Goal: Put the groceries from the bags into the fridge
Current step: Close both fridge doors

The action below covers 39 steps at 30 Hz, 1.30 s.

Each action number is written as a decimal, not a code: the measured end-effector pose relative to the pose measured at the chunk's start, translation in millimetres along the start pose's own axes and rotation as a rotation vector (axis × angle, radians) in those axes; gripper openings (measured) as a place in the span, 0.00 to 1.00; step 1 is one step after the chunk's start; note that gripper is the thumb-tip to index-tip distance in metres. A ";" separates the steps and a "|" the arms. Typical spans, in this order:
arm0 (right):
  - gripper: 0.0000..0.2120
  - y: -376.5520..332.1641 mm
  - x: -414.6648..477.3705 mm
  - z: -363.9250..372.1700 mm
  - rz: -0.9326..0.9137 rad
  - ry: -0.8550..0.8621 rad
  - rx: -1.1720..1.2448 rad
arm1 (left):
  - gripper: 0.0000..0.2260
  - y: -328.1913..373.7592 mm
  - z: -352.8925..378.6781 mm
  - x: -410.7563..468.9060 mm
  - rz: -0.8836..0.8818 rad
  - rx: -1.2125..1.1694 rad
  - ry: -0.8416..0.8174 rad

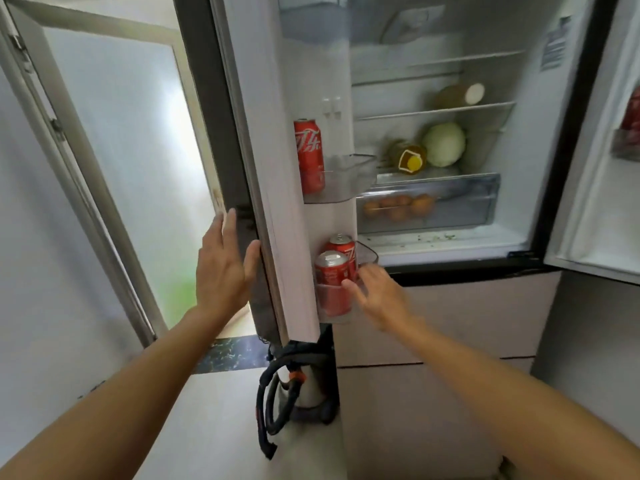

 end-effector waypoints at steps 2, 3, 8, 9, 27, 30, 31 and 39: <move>0.23 13.8 -1.3 -15.0 0.043 0.003 0.018 | 0.30 7.1 5.4 9.9 0.029 -0.084 0.030; 0.21 19.5 -2.3 -22.1 0.062 0.012 0.023 | 0.31 10.6 9.5 12.8 0.041 -0.137 0.028; 0.22 42.0 -16.3 -43.4 0.224 0.136 0.128 | 0.37 48.1 30.9 10.5 0.121 -0.285 -0.062; 0.22 45.2 -20.0 -44.5 0.242 0.165 0.163 | 0.37 59.3 33.6 9.4 0.154 -0.305 -0.067; 0.25 135.0 2.9 -68.3 0.453 0.173 0.695 | 0.25 193.9 152.8 95.9 0.621 -0.060 0.050; 0.24 154.5 12.9 -61.2 0.369 0.186 0.635 | 0.25 204.6 178.3 108.2 0.655 0.032 0.041; 0.25 161.5 16.9 -57.7 0.351 0.174 0.615 | 0.25 207.3 185.2 112.4 0.665 0.058 0.038; 0.25 215.0 71.2 -45.1 0.358 0.159 0.460 | 0.27 211.4 234.1 137.8 0.658 0.300 -0.067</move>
Point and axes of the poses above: each hand's wrist, its own x-axis towards the middle knuckle, its own z-axis out of the palm, y = z × x, the point moved 3 cm from there along x, towards the middle knuckle, and after that the axes turned 7 degrees about z, right-handed, at the moved point
